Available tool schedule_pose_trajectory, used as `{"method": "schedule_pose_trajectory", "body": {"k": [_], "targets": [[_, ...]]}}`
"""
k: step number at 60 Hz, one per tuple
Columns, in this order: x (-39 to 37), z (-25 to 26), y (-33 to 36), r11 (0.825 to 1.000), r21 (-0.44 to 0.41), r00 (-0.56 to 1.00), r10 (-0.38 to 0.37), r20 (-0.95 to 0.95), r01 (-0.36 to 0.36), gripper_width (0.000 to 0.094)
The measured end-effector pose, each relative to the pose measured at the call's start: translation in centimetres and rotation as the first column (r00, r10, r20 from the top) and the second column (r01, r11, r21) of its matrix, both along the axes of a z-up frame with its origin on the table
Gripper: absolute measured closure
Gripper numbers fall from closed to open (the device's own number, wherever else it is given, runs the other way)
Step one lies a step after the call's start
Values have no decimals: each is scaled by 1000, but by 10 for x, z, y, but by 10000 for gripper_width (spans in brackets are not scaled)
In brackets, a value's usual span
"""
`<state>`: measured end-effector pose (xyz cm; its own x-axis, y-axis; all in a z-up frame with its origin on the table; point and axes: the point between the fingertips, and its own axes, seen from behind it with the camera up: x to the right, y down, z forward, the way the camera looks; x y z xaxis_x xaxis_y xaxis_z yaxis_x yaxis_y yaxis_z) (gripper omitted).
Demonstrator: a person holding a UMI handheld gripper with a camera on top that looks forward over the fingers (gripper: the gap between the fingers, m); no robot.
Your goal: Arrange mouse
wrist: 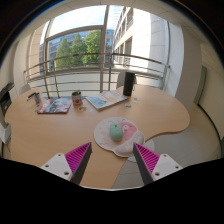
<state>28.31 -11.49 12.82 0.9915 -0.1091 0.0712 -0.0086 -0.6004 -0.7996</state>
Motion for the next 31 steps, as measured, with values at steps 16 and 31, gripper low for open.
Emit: {"method": "schedule_pose_trajectory", "body": {"k": [16,31], "targets": [[-27,35,-97,1000,24,1000,7,28,-7,89],[-28,56,-127,999,40,999,8,47,-10,88]]}}
